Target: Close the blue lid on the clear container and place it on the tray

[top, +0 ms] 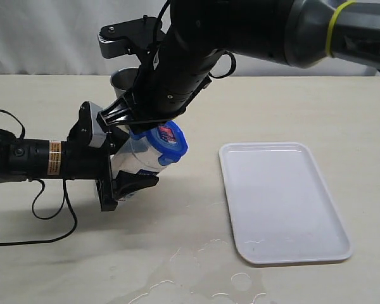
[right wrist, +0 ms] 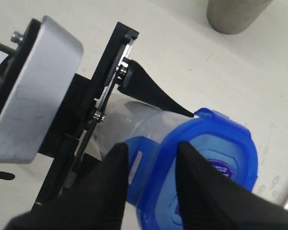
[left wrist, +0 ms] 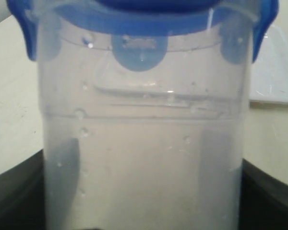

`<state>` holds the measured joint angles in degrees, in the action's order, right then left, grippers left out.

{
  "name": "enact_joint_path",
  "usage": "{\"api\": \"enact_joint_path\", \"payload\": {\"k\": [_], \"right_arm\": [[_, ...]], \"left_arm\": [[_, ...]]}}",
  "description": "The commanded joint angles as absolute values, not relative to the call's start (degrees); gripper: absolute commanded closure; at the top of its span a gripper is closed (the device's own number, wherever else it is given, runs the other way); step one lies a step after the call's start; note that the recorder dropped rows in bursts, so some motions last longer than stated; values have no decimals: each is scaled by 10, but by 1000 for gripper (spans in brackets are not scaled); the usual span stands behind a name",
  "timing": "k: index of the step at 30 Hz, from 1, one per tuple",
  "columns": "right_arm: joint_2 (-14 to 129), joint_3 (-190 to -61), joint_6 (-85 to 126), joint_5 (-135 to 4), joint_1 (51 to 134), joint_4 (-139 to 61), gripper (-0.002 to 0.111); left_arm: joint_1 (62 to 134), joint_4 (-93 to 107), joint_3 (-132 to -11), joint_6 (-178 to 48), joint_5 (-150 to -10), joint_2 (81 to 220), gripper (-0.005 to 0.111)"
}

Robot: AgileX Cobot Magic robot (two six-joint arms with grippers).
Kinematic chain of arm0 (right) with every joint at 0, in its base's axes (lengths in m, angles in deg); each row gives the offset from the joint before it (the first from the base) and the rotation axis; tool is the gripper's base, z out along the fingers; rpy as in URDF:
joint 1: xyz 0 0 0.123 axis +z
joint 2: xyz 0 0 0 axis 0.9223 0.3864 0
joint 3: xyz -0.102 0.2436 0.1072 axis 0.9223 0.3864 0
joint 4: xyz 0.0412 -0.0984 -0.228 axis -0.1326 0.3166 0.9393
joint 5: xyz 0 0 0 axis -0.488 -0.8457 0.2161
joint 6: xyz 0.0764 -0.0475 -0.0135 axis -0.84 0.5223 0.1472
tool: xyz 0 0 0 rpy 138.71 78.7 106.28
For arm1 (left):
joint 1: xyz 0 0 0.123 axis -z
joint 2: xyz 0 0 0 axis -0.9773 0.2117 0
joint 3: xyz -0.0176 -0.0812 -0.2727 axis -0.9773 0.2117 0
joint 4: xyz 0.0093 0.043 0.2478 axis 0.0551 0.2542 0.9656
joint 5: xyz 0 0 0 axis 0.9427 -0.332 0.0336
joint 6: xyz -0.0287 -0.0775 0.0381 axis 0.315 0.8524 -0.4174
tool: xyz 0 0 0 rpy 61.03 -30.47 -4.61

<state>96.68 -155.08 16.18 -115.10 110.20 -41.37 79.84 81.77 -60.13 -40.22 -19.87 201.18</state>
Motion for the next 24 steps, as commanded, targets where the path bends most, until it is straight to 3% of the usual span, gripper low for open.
{"api": "enact_joint_path", "payload": {"k": [1,24], "right_arm": [[1007,-1539,190,-1207,1121,-404,81],[1029,-1539,177,-1231,1121,-352,81]], "left_arm": [[801,806,-604,-407,-151,2004,107],[801,802,-604,-407,-138,2004,107]]}}
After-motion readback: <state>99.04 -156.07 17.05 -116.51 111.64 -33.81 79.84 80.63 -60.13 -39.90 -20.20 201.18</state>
